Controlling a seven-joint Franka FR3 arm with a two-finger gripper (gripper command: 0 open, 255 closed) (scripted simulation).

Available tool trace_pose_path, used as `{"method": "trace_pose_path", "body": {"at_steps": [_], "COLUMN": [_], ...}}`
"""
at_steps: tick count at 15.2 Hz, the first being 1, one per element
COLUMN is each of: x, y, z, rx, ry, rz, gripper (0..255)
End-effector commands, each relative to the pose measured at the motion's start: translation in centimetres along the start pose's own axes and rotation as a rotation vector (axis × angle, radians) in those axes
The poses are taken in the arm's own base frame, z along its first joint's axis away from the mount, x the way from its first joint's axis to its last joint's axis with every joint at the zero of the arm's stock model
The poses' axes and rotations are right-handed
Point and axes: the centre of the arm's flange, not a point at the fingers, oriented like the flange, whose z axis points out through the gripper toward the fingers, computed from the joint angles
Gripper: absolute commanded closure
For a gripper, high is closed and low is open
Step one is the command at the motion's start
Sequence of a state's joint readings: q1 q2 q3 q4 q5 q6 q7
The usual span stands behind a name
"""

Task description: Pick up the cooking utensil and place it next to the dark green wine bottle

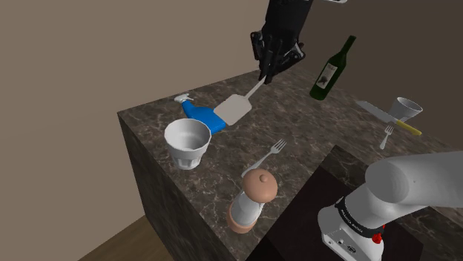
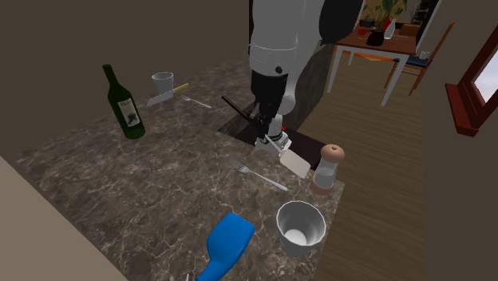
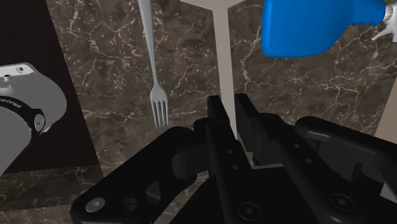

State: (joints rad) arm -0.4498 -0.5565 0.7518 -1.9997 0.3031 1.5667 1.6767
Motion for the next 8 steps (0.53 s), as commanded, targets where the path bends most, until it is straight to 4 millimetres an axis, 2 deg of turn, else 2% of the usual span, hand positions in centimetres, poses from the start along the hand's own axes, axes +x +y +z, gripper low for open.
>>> {"method": "trace_pose_path", "body": {"at_steps": [1,8], "x": [0.1,0.3], "y": [0.0,0.0], "z": [-1.1,-4.8], "rx": [0.0,0.0], "ry": [0.0,0.0], "rz": [0.0,0.0], "gripper": [255,255]}}
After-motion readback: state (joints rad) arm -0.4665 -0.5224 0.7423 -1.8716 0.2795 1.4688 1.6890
